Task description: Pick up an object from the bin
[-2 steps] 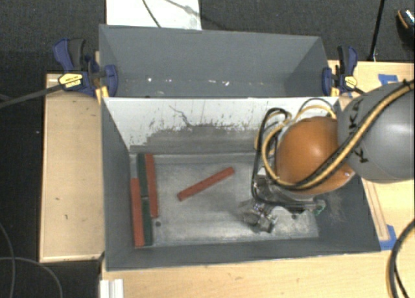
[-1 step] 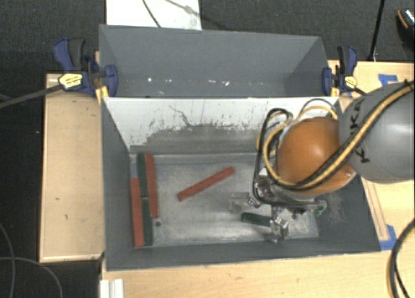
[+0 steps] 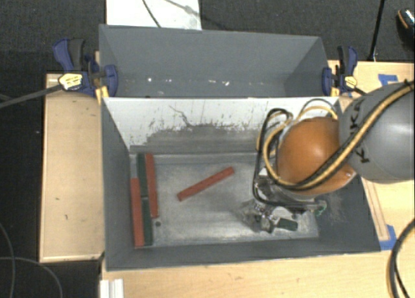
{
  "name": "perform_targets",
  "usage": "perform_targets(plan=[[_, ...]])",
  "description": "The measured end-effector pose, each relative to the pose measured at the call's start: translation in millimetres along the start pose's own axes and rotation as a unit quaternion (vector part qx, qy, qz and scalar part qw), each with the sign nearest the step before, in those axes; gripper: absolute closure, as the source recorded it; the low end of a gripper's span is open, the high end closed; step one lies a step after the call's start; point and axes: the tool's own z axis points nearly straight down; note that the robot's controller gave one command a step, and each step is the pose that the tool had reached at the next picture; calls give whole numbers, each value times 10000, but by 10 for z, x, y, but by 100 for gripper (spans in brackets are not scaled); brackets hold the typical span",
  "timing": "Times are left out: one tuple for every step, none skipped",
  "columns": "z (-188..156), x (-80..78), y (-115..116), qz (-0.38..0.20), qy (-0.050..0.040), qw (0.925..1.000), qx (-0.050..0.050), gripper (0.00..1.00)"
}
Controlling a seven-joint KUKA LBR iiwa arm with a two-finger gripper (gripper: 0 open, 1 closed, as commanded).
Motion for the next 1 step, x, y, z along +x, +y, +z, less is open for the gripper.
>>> perform_targets(plan=[[-210,-252,60,-152,-6,9999,4,100]])
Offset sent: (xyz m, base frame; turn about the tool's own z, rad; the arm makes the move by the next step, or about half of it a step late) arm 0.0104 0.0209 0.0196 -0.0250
